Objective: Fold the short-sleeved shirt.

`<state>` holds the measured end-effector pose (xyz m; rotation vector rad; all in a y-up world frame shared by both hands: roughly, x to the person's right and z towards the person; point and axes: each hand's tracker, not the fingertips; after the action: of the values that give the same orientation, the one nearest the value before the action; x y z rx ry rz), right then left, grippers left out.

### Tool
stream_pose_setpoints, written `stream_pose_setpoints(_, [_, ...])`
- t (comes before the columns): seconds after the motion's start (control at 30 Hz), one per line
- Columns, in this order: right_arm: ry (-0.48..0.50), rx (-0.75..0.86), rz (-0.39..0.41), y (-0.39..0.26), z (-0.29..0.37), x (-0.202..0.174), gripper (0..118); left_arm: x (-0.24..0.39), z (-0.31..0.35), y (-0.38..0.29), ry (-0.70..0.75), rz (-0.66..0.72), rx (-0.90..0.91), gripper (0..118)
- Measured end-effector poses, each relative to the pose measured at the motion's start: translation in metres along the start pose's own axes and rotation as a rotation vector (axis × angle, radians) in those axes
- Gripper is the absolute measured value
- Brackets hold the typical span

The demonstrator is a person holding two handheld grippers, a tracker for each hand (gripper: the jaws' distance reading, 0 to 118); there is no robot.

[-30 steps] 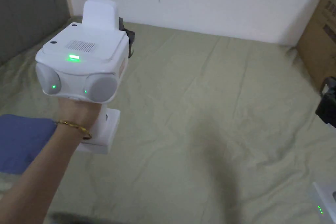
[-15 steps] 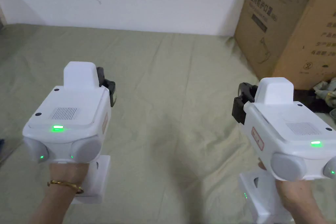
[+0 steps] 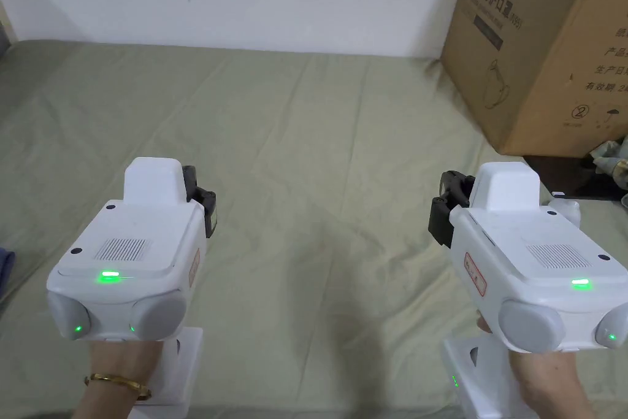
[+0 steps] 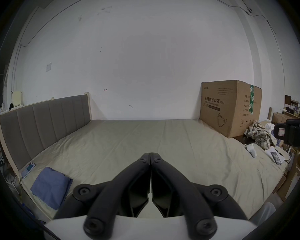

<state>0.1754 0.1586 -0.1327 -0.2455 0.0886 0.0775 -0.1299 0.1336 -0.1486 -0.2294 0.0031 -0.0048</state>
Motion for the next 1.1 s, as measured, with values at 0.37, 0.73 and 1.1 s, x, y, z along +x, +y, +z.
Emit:
stream_pose_setpoints(0.37, [-0.007, 0.010, -0.055, 0.013, 0.004, 0.008, 118, -0.002, 0.005, 0.012, 0.025, 0.008, 0.039, 118])
stream_pose_setpoints(0.73, [-0.020, 0.023, -0.056, 0.013, 0.003, 0.007, 118, -0.001, 0.007, 0.014, 0.040, -0.029, 0.060, 118])
stream_pose_setpoints(1.1, [-0.015, 0.038, -0.043, 0.014, 0.006, 0.002, 118, -0.001, 0.009, 0.016, 0.042, -0.038, 0.070, 118])
